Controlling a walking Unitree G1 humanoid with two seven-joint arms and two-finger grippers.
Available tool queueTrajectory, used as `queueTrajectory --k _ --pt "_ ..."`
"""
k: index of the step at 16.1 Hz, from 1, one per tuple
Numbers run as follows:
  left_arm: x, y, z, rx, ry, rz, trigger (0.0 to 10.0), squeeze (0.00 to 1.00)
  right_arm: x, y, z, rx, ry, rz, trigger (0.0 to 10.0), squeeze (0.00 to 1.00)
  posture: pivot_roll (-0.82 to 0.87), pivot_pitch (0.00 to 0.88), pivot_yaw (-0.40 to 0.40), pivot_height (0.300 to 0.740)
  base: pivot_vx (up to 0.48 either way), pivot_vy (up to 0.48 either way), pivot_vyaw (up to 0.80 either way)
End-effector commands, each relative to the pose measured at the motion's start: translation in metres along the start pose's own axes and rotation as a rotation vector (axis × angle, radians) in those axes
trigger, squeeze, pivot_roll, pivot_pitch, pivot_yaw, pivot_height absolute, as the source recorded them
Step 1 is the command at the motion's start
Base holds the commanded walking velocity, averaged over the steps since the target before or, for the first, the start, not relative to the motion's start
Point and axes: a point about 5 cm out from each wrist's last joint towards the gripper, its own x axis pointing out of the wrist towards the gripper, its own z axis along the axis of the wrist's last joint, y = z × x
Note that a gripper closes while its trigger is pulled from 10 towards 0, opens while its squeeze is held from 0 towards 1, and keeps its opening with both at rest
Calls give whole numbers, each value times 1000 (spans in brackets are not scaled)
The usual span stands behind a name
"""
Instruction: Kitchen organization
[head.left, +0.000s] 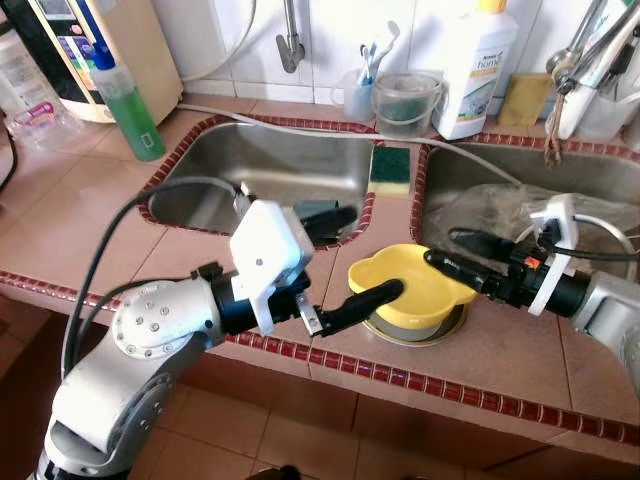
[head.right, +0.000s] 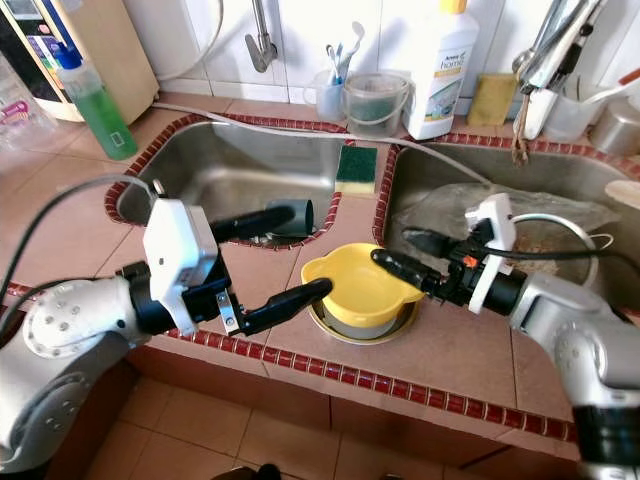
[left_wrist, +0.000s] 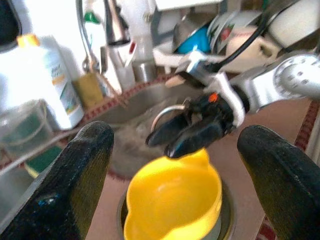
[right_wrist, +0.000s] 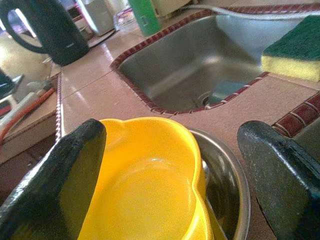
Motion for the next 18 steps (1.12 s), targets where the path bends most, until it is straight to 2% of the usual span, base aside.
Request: queueTrajectory --k 1,3,6,7,9,10,11,12,13,14,15,18 --pt "-2 -1 7 12 -10 2 10000 0 1 0 1 20 36 50 10000 0 -123 149 72 740 0 0 0" --pt "-3 -6 10 7 -21 -18 10000 0 -1 -1 0 54 84 99 10000 0 -120 153 68 740 0 0 0" --pt "-4 -9 11 17 -10 -34 10000 0 -7 -6 -9 159 164 156 10000 0 -115 160 57 740 0 0 0" --pt "-4 -9 10 9 -4 -35 10000 0 -8 -6 -12 162 185 166 9765 0 -116 161 55 740 0 0 0" --pt "-6 -16 3 19 45 -73 10000 0 -10 -7 -14 179 214 175 8549 0 -120 165 55 740 0 0 0" --pt "-7 -19 0 12 58 -91 10000 0 -10 -9 -14 174 219 172 9490 0 -120 166 55 740 0 0 0" --pt "-7 -22 -1 20 74 -110 10000 0 -11 -9 -14 190 220 182 9294 0 -121 168 56 740 0 0 0" --pt "-7 -22 -2 20 79 -112 10000 0 -12 -10 -15 192 225 180 8627 0 -121 170 55 740 0 0 0" --pt "-7 -22 -2 23 79 -113 10000 0 -12 -10 -15 202 227 183 4157 0 -120 173 55 740 0 0 0" --pt "-8 -22 -2 21 83 -113 10000 0 -13 -11 -15 207 228 184 2941 0 -120 173 55 740 0 0 0" --pt "-8 -23 -2 22 86 -116 10000 0 -14 -11 -16 212 230 183 0 0 -120 173 56 740 0 0 0" --pt "-10 -25 -4 34 105 -124 10000 0 -16 -11 -20 246 248 165 0 0 -118 173 54 740 0 0 0"
